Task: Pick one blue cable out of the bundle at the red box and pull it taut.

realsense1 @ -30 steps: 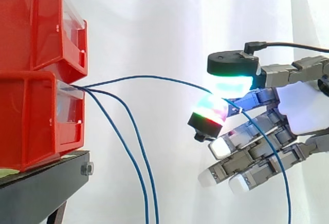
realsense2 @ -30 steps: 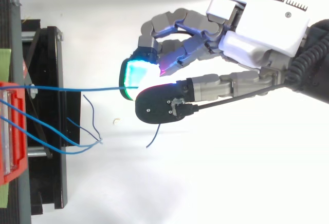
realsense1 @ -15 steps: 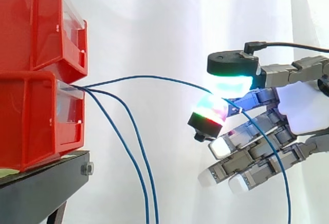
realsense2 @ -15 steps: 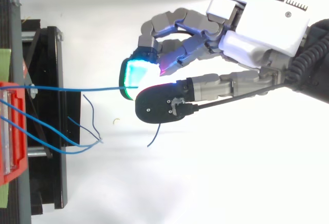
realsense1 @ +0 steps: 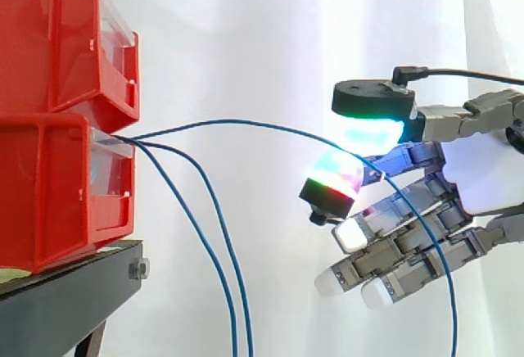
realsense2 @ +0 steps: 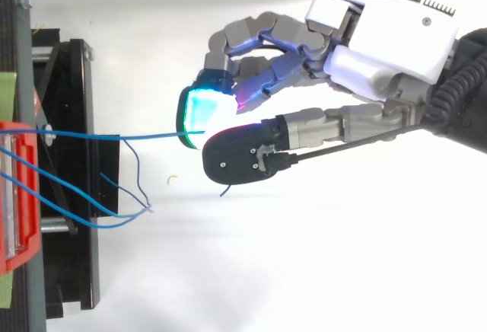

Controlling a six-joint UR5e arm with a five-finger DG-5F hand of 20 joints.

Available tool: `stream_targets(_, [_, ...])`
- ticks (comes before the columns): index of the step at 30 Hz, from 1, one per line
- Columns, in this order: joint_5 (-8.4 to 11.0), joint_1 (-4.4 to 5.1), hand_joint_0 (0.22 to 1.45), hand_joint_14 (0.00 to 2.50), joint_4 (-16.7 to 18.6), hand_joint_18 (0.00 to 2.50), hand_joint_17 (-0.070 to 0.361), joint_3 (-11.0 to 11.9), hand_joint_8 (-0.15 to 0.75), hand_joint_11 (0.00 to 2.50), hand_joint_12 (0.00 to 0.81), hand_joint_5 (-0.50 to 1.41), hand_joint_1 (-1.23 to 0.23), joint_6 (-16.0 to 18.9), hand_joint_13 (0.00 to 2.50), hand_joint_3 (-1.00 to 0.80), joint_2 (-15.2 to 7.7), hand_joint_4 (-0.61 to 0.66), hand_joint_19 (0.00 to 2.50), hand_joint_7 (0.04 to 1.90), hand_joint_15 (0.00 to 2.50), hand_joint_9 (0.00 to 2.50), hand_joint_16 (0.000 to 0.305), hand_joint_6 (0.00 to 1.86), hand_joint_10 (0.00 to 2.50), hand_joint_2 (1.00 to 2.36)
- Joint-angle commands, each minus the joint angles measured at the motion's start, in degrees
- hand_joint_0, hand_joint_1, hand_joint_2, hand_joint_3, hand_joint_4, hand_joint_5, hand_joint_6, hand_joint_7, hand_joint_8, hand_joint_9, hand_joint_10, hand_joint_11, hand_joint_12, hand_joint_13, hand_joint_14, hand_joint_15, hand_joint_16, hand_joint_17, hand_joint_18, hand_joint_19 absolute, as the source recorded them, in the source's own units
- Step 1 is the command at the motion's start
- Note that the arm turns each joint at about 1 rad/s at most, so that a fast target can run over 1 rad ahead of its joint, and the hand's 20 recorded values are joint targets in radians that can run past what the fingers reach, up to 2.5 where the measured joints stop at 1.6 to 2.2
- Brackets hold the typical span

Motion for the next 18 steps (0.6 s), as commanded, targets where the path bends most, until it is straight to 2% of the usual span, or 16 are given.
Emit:
stream_targets(1, [0.00, 0.02, 0.52, 0.01, 0.0, 0.39, 0.099, 0.0, 0.220, 0.57, 0.305, -0.13, -0.68, 0.0, 0.35, -0.41, 0.0, -0.11, 0.39, 1.15, 0.21, 0.81, 0.044, 0.84, 0.01, 1.00])
stream_targets(18, [0.00, 0.02, 0.47, 0.01, 0.0, 0.42, 0.106, 0.0, 0.234, 0.57, 0.322, -0.13, -0.70, 0.0, 0.37, -0.50, 0.0, -0.08, 0.38, 1.11, 0.20, 0.82, 0.047, 0.84, 0.01, 1.00])
